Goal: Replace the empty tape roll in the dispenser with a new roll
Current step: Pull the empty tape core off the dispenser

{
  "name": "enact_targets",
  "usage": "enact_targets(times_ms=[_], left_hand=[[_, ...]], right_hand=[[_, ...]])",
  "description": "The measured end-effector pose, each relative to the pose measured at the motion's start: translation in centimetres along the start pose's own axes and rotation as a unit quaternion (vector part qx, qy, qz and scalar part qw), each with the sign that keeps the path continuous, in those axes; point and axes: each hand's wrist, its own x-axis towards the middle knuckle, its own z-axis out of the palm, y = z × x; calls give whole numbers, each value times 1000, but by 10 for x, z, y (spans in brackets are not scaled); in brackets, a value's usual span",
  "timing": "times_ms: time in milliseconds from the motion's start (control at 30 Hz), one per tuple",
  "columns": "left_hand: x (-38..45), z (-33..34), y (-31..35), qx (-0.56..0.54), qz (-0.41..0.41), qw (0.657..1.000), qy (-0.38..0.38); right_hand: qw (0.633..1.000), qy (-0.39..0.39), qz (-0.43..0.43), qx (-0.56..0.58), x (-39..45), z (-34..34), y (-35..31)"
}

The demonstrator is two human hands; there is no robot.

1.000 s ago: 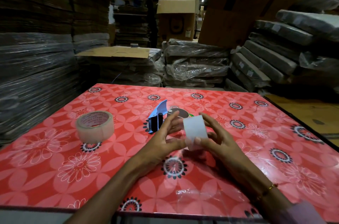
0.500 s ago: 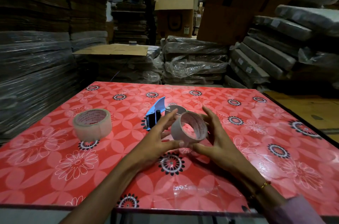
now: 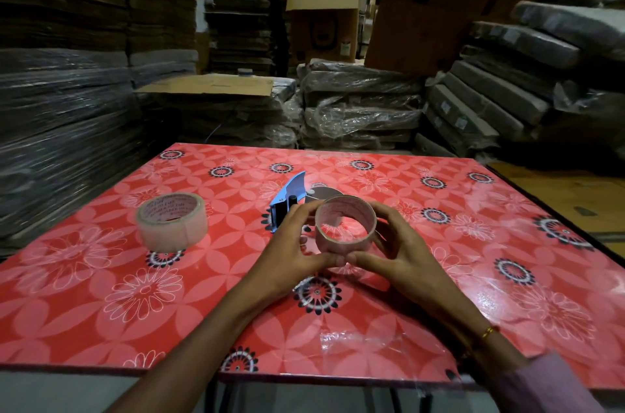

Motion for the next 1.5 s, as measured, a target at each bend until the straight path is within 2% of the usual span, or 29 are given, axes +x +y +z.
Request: enact_targets(times_ms=[233,467,633,867,1133,1367,1500], left_hand=[[-2,0,1,12,-24,1000,-9],[-6,1,3,12,1,999,-53],[-5,1,9,3,18,999,-28],[-3,1,7,47,39,998,2],[-3,-1,2,8,-12,998,-54],[2,-2,-12,25,-24,999,-34],[2,-1,-14,21,-33,999,-28]], right_hand=[[1000,3,10,-10,-3,2,-9],[999,-37,16,-9,-4,4,-13],[999,-44,6,-20,-6,7,-12],[999,-27,32,-11,-5,7,-9],[999,24,31,-5,-4,7,-6],[995,82,59,-7,-5,1,0],[986,131,68,-74,-12,-20,5]])
